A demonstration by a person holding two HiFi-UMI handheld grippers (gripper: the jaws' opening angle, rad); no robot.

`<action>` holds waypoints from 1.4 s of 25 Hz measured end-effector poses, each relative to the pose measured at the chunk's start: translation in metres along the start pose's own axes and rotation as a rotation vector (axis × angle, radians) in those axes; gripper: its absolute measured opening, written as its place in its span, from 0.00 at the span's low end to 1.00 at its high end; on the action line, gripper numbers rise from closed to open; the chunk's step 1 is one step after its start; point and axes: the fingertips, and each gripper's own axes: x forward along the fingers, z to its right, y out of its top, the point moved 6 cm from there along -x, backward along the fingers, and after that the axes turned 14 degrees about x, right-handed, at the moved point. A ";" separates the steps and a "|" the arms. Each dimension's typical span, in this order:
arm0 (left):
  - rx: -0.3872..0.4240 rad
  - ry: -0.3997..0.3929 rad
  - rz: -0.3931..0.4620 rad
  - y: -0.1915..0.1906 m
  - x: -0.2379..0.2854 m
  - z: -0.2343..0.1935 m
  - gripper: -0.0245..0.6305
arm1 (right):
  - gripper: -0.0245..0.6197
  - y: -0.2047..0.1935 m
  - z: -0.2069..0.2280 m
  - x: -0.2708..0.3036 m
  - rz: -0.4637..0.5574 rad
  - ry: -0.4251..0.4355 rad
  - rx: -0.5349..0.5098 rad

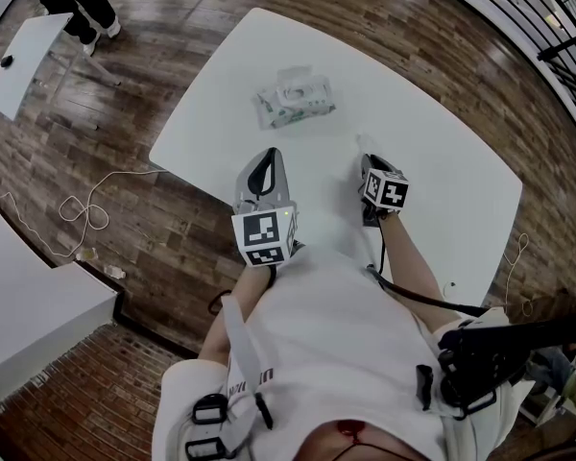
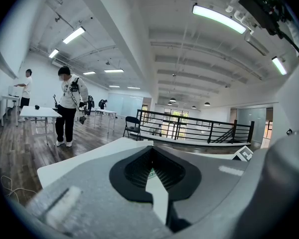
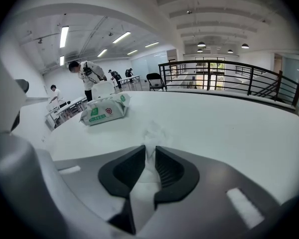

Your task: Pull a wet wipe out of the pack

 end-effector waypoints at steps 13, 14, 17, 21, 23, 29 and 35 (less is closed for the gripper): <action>0.007 -0.005 -0.005 -0.003 0.000 0.001 0.04 | 0.14 0.045 -0.038 -0.050 0.263 0.080 -0.070; 0.009 -0.008 -0.010 -0.005 0.000 0.001 0.04 | 0.14 0.049 -0.045 -0.056 0.291 0.091 -0.078; 0.011 -0.009 -0.007 -0.006 0.000 0.001 0.04 | 0.11 0.059 -0.064 -0.076 0.374 0.113 -0.111; 0.020 -0.012 0.000 -0.003 0.001 0.002 0.04 | 0.06 0.072 -0.093 -0.110 0.492 0.139 -0.168; 0.020 -0.015 -0.009 -0.004 0.000 0.003 0.04 | 0.06 0.073 -0.107 -0.125 0.522 0.171 -0.188; 0.024 -0.036 -0.006 -0.002 0.004 0.008 0.04 | 0.05 0.070 -0.139 -0.146 0.591 0.240 -0.201; 0.023 -0.044 0.007 0.003 0.006 0.015 0.04 | 0.05 0.066 -0.145 -0.140 0.571 0.270 -0.217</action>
